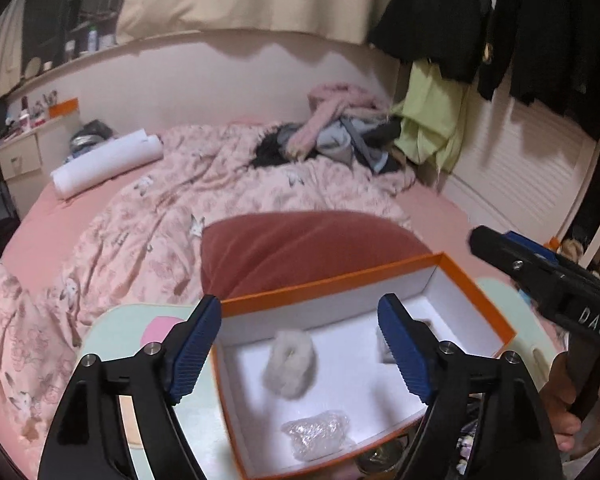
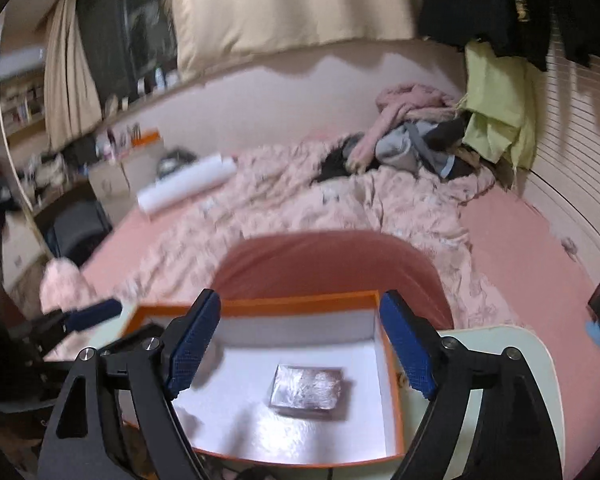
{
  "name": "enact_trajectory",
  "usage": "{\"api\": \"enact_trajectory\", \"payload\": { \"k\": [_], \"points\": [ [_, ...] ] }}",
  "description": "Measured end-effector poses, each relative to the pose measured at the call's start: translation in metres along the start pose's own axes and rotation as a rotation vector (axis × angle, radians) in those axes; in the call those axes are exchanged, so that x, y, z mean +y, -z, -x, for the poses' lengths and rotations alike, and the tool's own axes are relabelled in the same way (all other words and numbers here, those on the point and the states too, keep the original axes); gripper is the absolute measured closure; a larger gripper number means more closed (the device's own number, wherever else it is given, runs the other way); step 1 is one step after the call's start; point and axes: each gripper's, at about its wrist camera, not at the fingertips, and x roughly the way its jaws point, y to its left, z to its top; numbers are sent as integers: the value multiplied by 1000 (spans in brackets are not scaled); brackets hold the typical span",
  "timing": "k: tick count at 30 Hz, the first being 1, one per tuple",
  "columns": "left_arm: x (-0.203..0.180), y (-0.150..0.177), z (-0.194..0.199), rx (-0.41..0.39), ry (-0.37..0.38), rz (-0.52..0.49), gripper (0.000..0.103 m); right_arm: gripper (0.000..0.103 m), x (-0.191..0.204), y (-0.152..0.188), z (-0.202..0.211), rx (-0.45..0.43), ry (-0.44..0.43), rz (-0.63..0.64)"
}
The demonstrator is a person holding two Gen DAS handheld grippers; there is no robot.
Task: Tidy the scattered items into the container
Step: 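Carry the card pack over the box with the right gripper while the left lowers the fur ball in, then withdraw both grippers from the box back toward the items on the table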
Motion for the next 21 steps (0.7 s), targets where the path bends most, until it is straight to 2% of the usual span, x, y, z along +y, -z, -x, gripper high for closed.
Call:
{"api": "enact_trajectory", "payload": {
  "k": [5,9,12,14,16,21],
  "points": [
    [11,3,28,5,44,77,16,21,0,-2,33,-37,-35,-28],
    [-1,37,43,92,29,25,14,21,14,20,62,-22,-36,29],
    [-13,71,46,142,27,2,14,21,29,49,75,28,5,95],
    [-20,96,47,199,45,-21,14,21,38,72,77,94,28,129],
    [-26,117,49,243,20,-46,14,21,44,99,79,163,44,165],
    [-36,142,55,276,-35,-107,14,21,39,139,91,213,104,170]
  ]
}}
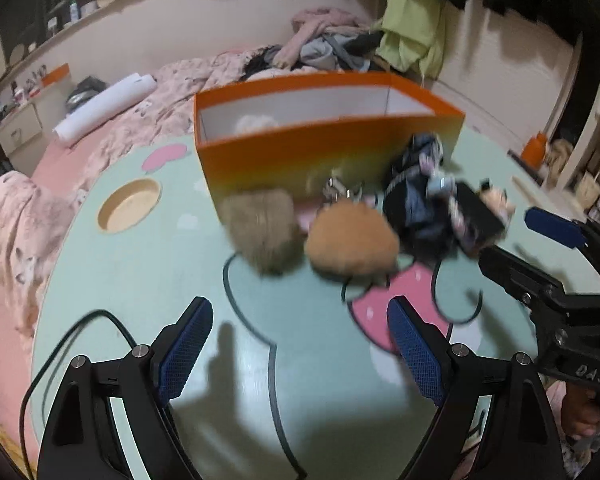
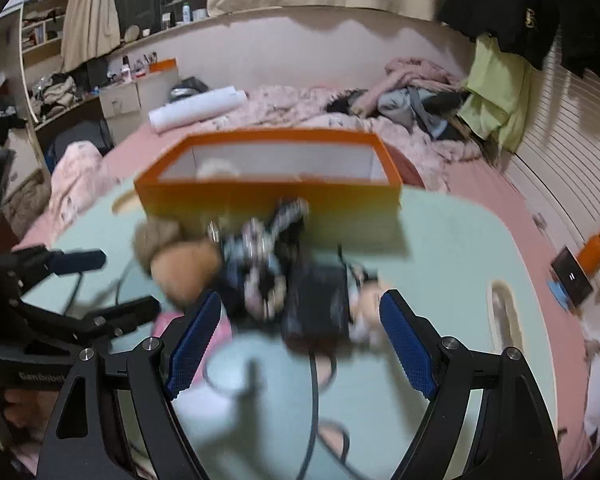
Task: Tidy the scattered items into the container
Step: 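Withdraw both grippers from the box back toward the items on the table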
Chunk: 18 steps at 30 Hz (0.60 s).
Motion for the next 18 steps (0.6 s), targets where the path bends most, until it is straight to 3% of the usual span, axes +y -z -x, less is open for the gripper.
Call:
{"api": "enact_trajectory", "payload": {
  "k": [3,7,11,18],
  "points": [
    [0,4,-9,28,-3,9,13,21,-1,20,-2,32,23,-30],
    [4,8,-11,16,-3,23,0,19,-5,29,-11,64,69,-35],
    [5,7,-12,7,-1,23,0,8,-9,32,-13,67,86,-50],
    [12,8,-13,-3,9,16,0,6,-9,33,-13,69,83,-47]
  ]
}}
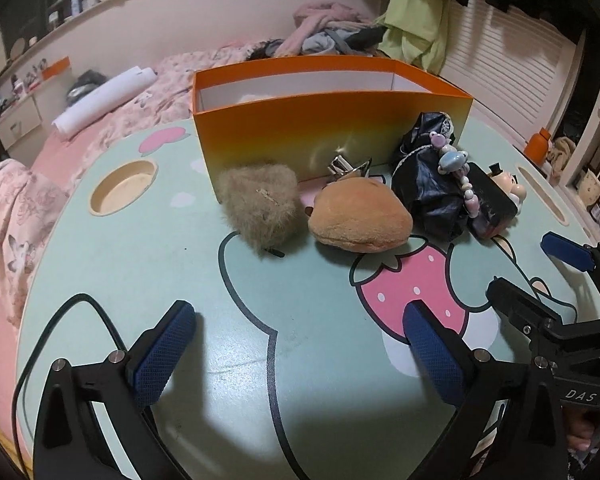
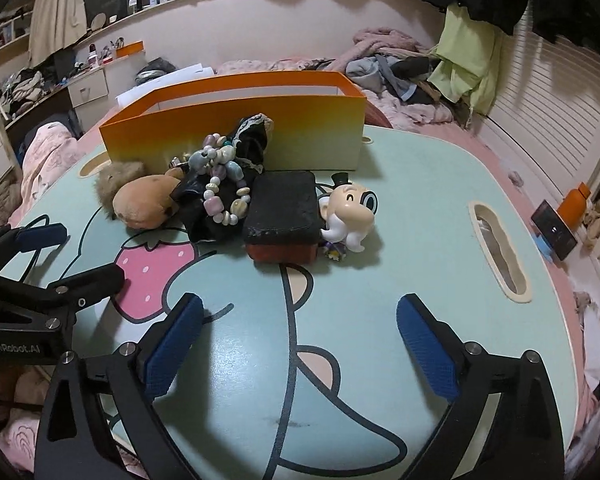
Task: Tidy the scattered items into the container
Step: 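Withdraw both grippers from the box back toward the items on the table, then grasp the cartoon figurine keychain with the right gripper while the left grasps the tan fur ball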
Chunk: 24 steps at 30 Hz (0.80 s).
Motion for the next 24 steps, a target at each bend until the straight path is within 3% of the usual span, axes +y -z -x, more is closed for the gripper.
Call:
{"api": "enact_trajectory", "payload": {
  "k": [8,15,18,20,24],
  "points": [
    [0,0,0,-1,0,0,0,6,2,3,2,-7,-8,6],
    [0,1,1,-1,1,1,0,6,-10,-16,8,-21,-91,-51],
    [0,1,1,-1,2,1,0,6,-14,-34,9,-45,-29,-61],
    [0,1,1,-1,1,0,0,18,-14,-43,4,-36,12,-40],
    [0,1,1,-1,1,1,0,33,-24,-55,-6,-4,-21,-70]
  ]
}}
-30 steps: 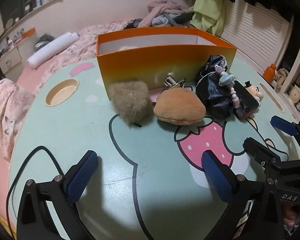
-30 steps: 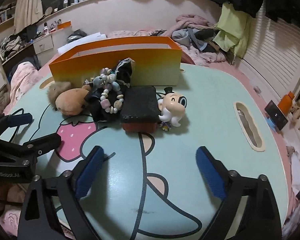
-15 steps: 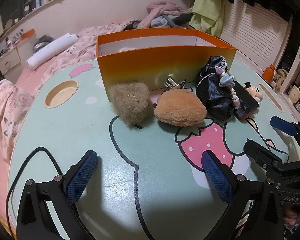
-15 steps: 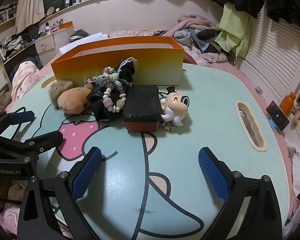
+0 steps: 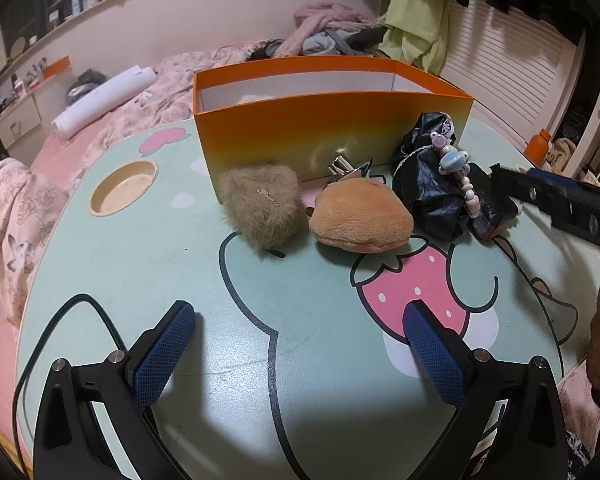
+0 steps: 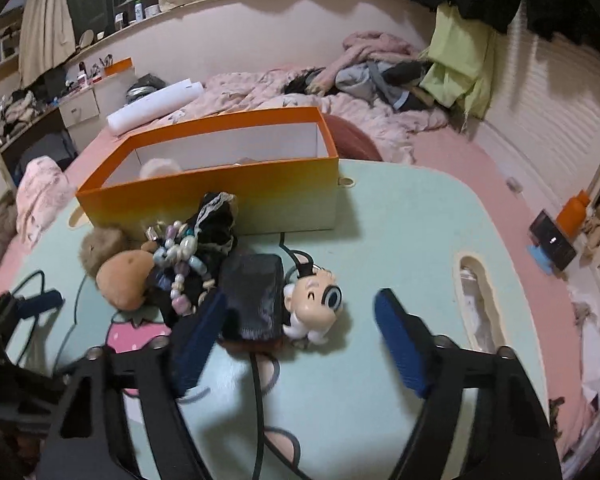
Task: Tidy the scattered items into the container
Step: 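Grasp the cartoon figurine keychain with the right gripper while the left grasps the tan fur ball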
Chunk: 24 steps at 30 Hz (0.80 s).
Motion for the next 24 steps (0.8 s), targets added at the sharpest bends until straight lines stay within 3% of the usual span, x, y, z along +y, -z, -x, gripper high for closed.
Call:
{"api": "enact_trajectory", "payload": {
  "k": [4,6,12,16,18,21,24],
  "points": [
    [0,0,0,0,0,0,0,37,-16,-9,-4,-5,-39,-54],
    [0,0,0,0,0,0,0,46,-20,-12,-6,1,-28,-63],
    [0,0,1,-1,-4,-3,0,50,-28,-18,-35,99,-29,-94],
    [0,0,1,-2,-5,-4,0,52,-9,-10,-40,139,30,42],
    [-1,0,1,-3,-4,-3,0,65,-1,-6,-37,128,29,100],
    [0,1,2,-8,-11,8,0,66,-2,-3,-36,122,27,89],
    [13,2,9,-38,50,71,0,66,-15,-2,-21,45,-11,29]
  ]
}}
